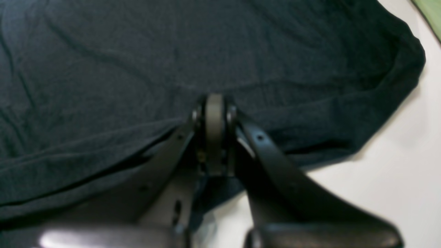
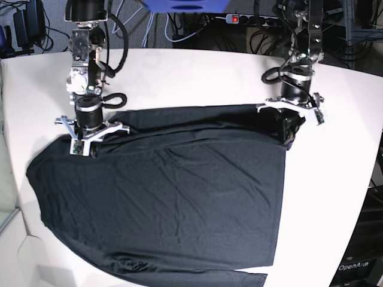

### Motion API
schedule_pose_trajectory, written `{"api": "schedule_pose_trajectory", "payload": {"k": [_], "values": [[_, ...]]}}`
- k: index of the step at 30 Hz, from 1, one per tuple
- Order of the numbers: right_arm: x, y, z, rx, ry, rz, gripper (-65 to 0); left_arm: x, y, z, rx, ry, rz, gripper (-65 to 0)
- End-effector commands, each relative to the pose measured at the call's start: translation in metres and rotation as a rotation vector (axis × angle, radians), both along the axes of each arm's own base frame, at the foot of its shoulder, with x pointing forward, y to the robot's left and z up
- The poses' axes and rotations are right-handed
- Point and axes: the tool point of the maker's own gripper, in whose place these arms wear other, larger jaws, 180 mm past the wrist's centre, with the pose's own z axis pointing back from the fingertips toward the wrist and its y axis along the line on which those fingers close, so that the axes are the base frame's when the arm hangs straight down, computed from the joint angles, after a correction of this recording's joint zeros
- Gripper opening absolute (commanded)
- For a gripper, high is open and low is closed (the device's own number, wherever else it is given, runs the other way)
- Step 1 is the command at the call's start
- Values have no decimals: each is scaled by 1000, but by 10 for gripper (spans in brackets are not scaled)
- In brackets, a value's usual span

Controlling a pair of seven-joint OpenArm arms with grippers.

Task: Fold the T-shirt properly
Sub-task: 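Lower the held edge back onto the table with both grippers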

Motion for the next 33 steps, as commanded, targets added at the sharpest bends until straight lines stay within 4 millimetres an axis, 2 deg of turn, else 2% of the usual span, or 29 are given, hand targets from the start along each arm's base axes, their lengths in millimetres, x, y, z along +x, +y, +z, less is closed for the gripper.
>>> {"api": "schedule_pose_trajectory", "payload": {"k": [1,4,7,22,33], "values": [[8,-5,16,-21,-57,0,-650,3,8,10,10,-36,35,-545],[4,-5,13,-21,-46,0,-650,0,21,2,29,-6,101,-413],[1,-5,11,-23,-41,1,-650,-2,22,1,33,2,113,-331],[-4,-17,9,-54,-28,3,-647,-20,18,-15,32,59,101,-323],[-3,-17,9,-52,-24,2,-645,-22,-2,-22,14,79,55,-323]]}}
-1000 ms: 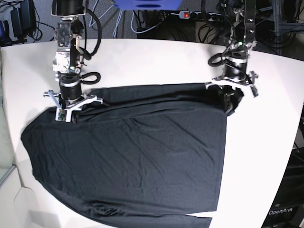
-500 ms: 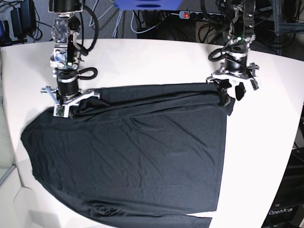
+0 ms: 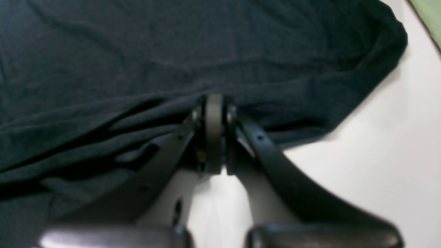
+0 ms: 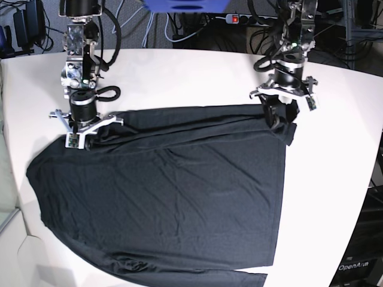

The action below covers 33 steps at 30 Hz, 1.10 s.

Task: Fold the T-shirt properly
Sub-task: 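Lower the held edge back onto the table with both grippers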

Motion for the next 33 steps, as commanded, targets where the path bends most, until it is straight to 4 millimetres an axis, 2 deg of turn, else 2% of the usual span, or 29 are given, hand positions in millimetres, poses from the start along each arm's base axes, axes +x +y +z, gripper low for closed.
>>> {"api": "schedule_pose_trajectory", "payload": {"k": [1,4,10,13,25,33], "values": [[10,-2,17,-14,-58,5,-645,4,3,8,6,-36,5,-323],[8,-2,15,-14,-53,5,-636,1,5,-3,8,-9,10,-323],[7,-2,14,-15,-48,5,-518,-1,6,-11,10,13,13,-323],[7,-1,14,-14,-53,5,-486,-1,6,-11,10,13,13,-323],[7,-2,15,-16,-56,6,-487,-9,11,-35,15,76,22,-323],[7,-4,13,-19,-45,6,-487,-8,11,-35,18,75,18,-323]]}}
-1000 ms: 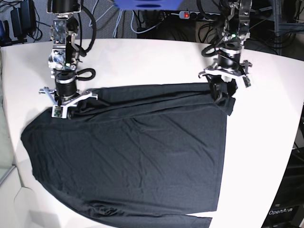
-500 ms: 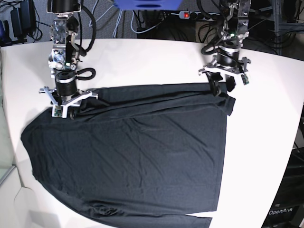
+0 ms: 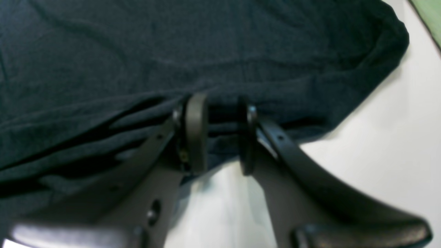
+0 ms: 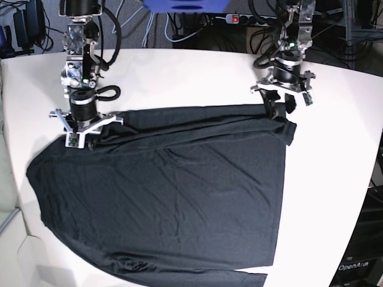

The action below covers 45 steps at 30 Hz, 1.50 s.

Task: Fold the T-shirt properly
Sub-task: 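Lower the held edge back onto the table with both grippers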

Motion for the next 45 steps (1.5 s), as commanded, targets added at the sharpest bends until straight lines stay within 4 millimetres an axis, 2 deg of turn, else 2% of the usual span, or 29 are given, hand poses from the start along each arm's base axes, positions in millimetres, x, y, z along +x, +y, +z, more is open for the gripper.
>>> {"api": "schedule_pose_trajectory", "payload": {"k": [1,10,14,19,37,45], "values": [[8,-5,14,-24,-49,7,-487,2,1,5,7,-17,-6,-323],[1,-8,9,-28,-31,3,-488,-1,4,0,13,-3,-7,-323],[-6,-32,11,-34,-36,-65,-485,-2,3,3,12,-9,-9,-323],[-12,-50,10,-36,-30,-121,-483,-7,3,1,14,-1,-10,-323],[-21,-51,5,-37,-15,-127,-483,-6,3,-3,3,7,3,-322],[-21,-52,4,-40,-13,-126,-483,-4,-8,-3,-31,1,15,-321]]}}
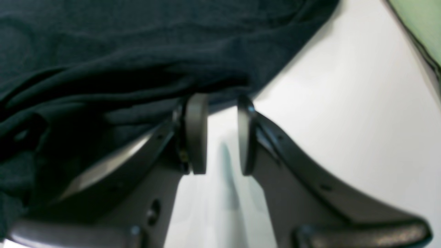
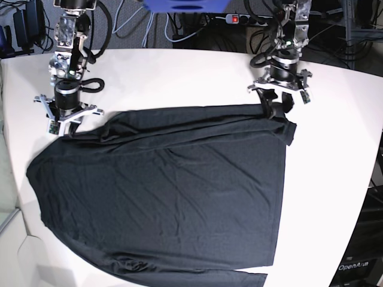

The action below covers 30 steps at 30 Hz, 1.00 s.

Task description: Fold the T-shirt properly

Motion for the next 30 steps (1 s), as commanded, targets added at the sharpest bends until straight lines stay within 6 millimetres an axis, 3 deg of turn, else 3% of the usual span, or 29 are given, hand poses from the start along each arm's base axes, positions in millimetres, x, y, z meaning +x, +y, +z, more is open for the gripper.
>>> {"api": "schedule_pose_trajectory", "payload": {"k": [1,16,25,30], "values": [[8,-3,14,-20,-49,6,-483,-1,-2,-1,-10,10,-3,-321],[0,-3,9,-21,-34,7,-483,5,-2,1,-11,-1,-2,-332],[-6,-3,5,-25,-18,8,-483,8,-9,0,-34,-4,7,-567],[-8,-3,4,-25,-15,8,-483,8,-10,0,-36,-5,7,-602]]}}
